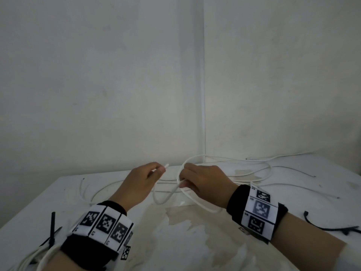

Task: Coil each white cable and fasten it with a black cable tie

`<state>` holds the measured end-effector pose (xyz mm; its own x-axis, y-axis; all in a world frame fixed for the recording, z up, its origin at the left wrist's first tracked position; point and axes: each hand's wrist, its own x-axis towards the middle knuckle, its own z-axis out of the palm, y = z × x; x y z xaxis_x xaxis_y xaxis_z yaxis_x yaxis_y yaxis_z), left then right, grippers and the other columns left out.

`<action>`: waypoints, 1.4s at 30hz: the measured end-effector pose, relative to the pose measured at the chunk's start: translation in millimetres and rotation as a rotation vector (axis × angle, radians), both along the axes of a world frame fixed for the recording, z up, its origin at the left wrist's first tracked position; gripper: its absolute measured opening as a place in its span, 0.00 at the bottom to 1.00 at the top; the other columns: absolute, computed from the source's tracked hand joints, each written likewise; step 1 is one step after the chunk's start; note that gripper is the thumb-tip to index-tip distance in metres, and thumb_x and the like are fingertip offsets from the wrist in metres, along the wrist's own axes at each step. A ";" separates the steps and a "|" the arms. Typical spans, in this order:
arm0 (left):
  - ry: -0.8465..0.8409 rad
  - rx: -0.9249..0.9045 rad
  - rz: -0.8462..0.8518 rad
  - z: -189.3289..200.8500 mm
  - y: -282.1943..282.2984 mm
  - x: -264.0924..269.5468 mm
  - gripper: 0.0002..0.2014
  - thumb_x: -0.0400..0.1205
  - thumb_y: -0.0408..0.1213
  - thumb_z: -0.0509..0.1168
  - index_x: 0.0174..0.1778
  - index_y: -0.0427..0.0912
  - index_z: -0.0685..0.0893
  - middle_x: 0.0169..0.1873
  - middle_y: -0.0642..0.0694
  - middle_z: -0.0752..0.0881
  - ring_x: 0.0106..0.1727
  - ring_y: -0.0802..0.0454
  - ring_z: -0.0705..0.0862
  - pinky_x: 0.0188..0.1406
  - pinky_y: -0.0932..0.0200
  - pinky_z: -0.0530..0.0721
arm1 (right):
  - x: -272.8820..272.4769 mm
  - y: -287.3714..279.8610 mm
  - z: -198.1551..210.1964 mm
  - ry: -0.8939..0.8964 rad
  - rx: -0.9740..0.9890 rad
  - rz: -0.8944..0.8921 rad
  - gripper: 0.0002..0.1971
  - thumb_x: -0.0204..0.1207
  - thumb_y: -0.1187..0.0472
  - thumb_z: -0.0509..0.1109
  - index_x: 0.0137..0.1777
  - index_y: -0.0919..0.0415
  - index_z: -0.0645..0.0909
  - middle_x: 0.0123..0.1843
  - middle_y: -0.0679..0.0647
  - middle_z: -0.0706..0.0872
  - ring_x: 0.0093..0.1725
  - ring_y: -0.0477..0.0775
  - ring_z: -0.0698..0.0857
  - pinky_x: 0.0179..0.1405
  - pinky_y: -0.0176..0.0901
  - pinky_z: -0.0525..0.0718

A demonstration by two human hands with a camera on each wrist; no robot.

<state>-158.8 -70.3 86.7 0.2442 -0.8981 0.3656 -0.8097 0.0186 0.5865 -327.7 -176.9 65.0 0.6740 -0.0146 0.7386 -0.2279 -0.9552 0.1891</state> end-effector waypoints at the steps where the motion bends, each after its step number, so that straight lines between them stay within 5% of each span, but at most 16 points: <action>1: 0.018 0.016 -0.035 -0.3 1.4 -3.4 0.10 0.84 0.44 0.58 0.40 0.53 0.82 0.23 0.56 0.79 0.26 0.64 0.74 0.28 0.70 0.70 | 2.9 0.0 3.0 -0.036 0.054 0.030 0.16 0.78 0.47 0.55 0.37 0.54 0.77 0.33 0.48 0.81 0.22 0.47 0.78 0.16 0.32 0.64; 6: 0.199 0.020 -0.082 -0.3 6.9 -13.6 0.22 0.82 0.49 0.58 0.40 0.31 0.84 0.18 0.53 0.68 0.24 0.58 0.65 0.24 0.70 0.64 | 8.7 -5.4 11.2 -0.097 0.327 0.090 0.21 0.77 0.44 0.55 0.39 0.59 0.81 0.37 0.50 0.83 0.36 0.48 0.74 0.28 0.38 0.70; 8: 0.259 0.027 -0.143 2.5 10.2 -16.6 0.30 0.73 0.61 0.61 0.38 0.32 0.85 0.23 0.41 0.73 0.28 0.53 0.67 0.25 0.74 0.66 | 9.8 -9.4 10.7 -0.118 0.241 0.076 0.24 0.79 0.41 0.52 0.37 0.58 0.80 0.34 0.49 0.82 0.32 0.48 0.74 0.30 0.36 0.68; 10: 0.258 0.040 -0.163 5.5 12.8 -19.7 0.28 0.63 0.67 0.64 0.24 0.41 0.80 0.23 0.46 0.70 0.27 0.54 0.66 0.25 0.69 0.63 | 10.4 -13.2 11.5 -0.123 0.143 0.054 0.28 0.82 0.41 0.46 0.35 0.57 0.80 0.32 0.50 0.81 0.29 0.52 0.75 0.31 0.40 0.65; 12: 0.268 0.061 -0.152 8.3 14.2 -20.4 0.23 0.62 0.64 0.66 0.19 0.47 0.78 0.20 0.54 0.68 0.24 0.58 0.65 0.25 0.67 0.62 | 10.3 -17.6 12.0 -0.116 0.074 0.036 0.30 0.83 0.42 0.44 0.35 0.57 0.80 0.31 0.50 0.80 0.27 0.54 0.76 0.32 0.44 0.64; 14: 0.343 0.057 -0.127 11.3 14.7 -19.7 0.12 0.70 0.54 0.71 0.26 0.51 0.87 0.20 0.56 0.76 0.22 0.61 0.71 0.25 0.69 0.67 | 9.7 -22.1 12.6 -0.114 0.028 0.011 0.29 0.84 0.44 0.43 0.39 0.57 0.83 0.31 0.50 0.81 0.27 0.55 0.77 0.31 0.44 0.63; 17: 0.469 0.028 -0.117 14.3 17.9 -21.8 0.11 0.82 0.35 0.63 0.36 0.39 0.87 0.12 0.58 0.77 0.14 0.67 0.72 0.18 0.77 0.67 | 9.0 -27.8 10.7 -0.149 0.067 -0.036 0.22 0.85 0.51 0.47 0.54 0.56 0.84 0.32 0.51 0.82 0.28 0.56 0.79 0.29 0.40 0.70; 19: 0.517 0.006 -0.117 14.1 20.5 -22.9 0.14 0.83 0.34 0.59 0.34 0.37 0.85 0.09 0.57 0.72 0.13 0.66 0.69 0.16 0.76 0.65 | 10.0 -26.6 7.5 -0.215 0.266 -0.003 0.21 0.80 0.54 0.51 0.64 0.58 0.81 0.34 0.53 0.79 0.32 0.55 0.78 0.32 0.43 0.76; 23: 0.671 -0.050 -0.137 15.9 20.4 -21.0 0.17 0.82 0.39 0.59 0.30 0.44 0.87 0.15 0.54 0.63 0.16 0.61 0.61 0.16 0.70 0.61 | 8.3 -25.0 6.7 -0.297 0.583 -0.018 0.22 0.80 0.61 0.53 0.73 0.58 0.72 0.40 0.53 0.71 0.39 0.50 0.71 0.42 0.31 0.68; 27: 0.859 -0.121 -0.167 22.1 19.9 -19.6 0.16 0.84 0.39 0.56 0.36 0.37 0.84 0.15 0.56 0.62 0.15 0.63 0.59 0.14 0.71 0.59 | 5.7 -13.2 7.1 -0.041 0.750 0.004 0.20 0.83 0.68 0.52 0.73 0.57 0.72 0.34 0.45 0.73 0.34 0.42 0.75 0.38 0.24 0.70; 31: 0.825 -0.147 -0.122 20.7 20.0 -12.8 0.16 0.84 0.40 0.55 0.37 0.37 0.83 0.16 0.56 0.62 0.16 0.62 0.59 0.15 0.70 0.59 | -3.4 -4.1 19.6 0.171 0.938 0.017 0.12 0.84 0.51 0.54 0.46 0.47 0.79 0.28 0.46 0.72 0.29 0.45 0.70 0.35 0.40 0.68; 32: 0.793 -0.147 -0.116 19.9 20.1 -11.8 0.16 0.85 0.41 0.55 0.37 0.38 0.83 0.17 0.56 0.63 0.17 0.62 0.60 0.16 0.70 0.60 | -5.3 -0.6 23.5 0.199 0.964 0.032 0.13 0.83 0.45 0.53 0.44 0.46 0.78 0.28 0.47 0.73 0.30 0.47 0.71 0.36 0.41 0.69; 34: 0.702 -0.143 -0.113 17.9 19.7 -11.3 0.17 0.85 0.42 0.55 0.37 0.40 0.84 0.18 0.55 0.64 0.19 0.61 0.61 0.18 0.69 0.62 | -5.3 4.2 26.7 0.245 0.943 0.050 0.20 0.77 0.36 0.47 0.60 0.38 0.75 0.32 0.45 0.78 0.34 0.45 0.76 0.40 0.37 0.73; 36: 0.588 -0.124 -0.110 15.7 18.6 -13.8 0.17 0.85 0.43 0.54 0.37 0.42 0.84 0.19 0.55 0.65 0.20 0.60 0.62 0.21 0.70 0.63 | -2.4 6.8 26.8 0.196 0.919 0.099 0.23 0.76 0.37 0.47 0.67 0.38 0.73 0.37 0.42 0.80 0.39 0.42 0.79 0.45 0.36 0.75; 39: 0.501 -0.111 -0.093 10.5 15.9 -16.5 0.17 0.85 0.43 0.53 0.36 0.44 0.83 0.19 0.57 0.66 0.21 0.61 0.63 0.24 0.71 0.64 | 2.0 8.6 26.5 0.100 0.890 0.113 0.16 0.82 0.47 0.53 0.50 0.51 0.81 0.39 0.51 0.81 0.38 0.51 0.77 0.43 0.45 0.74; 42: 0.452 -0.109 -0.044 3.7 12.3 -14.4 0.17 0.85 0.45 0.53 0.36 0.47 0.81 0.21 0.57 0.66 0.21 0.62 0.65 0.24 0.71 0.65 | 1.9 11.4 22.2 0.175 0.912 0.093 0.15 0.80 0.48 0.60 0.44 0.58 0.80 0.39 0.53 0.82 0.38 0.54 0.78 0.41 0.46 0.75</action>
<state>-173.2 -58.0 90.4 0.3633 -0.8734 0.3242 -0.4701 0.1285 0.8732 -325.8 -165.5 87.2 0.8024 -0.4792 0.3558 -0.1819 -0.7641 -0.6189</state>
